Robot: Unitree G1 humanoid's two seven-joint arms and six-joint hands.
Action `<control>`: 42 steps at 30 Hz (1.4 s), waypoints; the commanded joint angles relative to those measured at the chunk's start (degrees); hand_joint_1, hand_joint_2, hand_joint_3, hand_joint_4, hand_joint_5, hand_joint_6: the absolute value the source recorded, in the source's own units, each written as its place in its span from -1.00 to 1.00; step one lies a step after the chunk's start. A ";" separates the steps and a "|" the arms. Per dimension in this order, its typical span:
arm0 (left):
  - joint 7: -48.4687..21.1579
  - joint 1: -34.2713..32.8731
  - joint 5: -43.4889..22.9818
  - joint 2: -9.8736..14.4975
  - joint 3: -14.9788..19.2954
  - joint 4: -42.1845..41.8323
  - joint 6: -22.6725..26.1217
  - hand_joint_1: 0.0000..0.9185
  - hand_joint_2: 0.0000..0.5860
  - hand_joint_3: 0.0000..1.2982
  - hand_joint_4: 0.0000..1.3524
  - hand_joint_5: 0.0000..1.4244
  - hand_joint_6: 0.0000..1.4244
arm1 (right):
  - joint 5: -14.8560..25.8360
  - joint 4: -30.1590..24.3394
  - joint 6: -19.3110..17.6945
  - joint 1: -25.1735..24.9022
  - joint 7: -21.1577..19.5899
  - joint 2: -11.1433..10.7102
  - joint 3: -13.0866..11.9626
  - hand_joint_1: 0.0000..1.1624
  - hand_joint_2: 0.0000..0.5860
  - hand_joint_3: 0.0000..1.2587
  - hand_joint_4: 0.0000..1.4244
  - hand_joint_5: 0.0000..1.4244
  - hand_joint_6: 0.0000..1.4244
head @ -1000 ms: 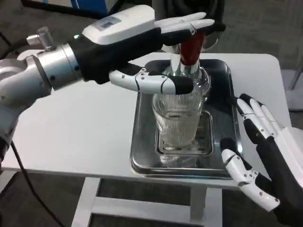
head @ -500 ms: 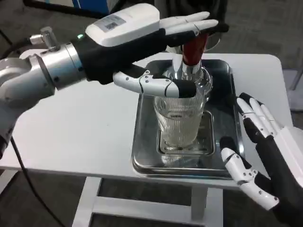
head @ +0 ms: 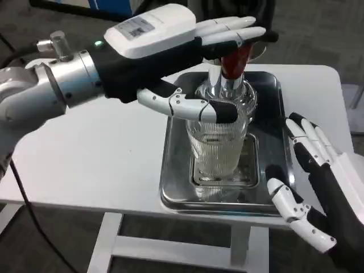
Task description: Grasp the cup under the faucet to collect the drink, then remove the cup.
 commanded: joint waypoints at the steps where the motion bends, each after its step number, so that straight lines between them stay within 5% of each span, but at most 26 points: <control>1: -4.05 4.90 8.28 1.09 -4.21 -0.27 0.96 -1.00 -0.50 -0.87 -1.00 -1.00 -0.76 | 0.53 -1.33 0.42 0.88 0.58 -0.01 -0.30 -0.90 0.69 -0.88 -1.00 -1.00 -0.93; 18: -2.45 6.52 8.60 1.98 -1.30 -3.48 3.80 -1.00 -0.49 -0.90 -1.00 -1.00 -0.76 | 2.05 -2.07 -0.59 2.03 -0.06 0.14 -0.60 -0.88 0.67 -0.89 -1.00 -1.00 -0.90; 32: -2.35 6.95 7.69 2.19 0.94 -3.72 4.71 -1.00 -0.48 -0.90 -1.00 -1.00 -0.76 | 14.52 1.61 -4.52 -0.21 -0.92 -0.19 -1.84 -0.38 0.04 -1.00 -1.00 -0.96 -0.62; 42: -2.34 6.99 7.29 2.28 1.83 -3.50 4.68 -1.00 -0.48 -0.91 -1.00 -1.00 -0.76 | 19.77 4.98 -1.82 -4.04 1.60 -0.07 -0.50 -0.24 -0.02 -1.00 -1.00 -0.95 -0.62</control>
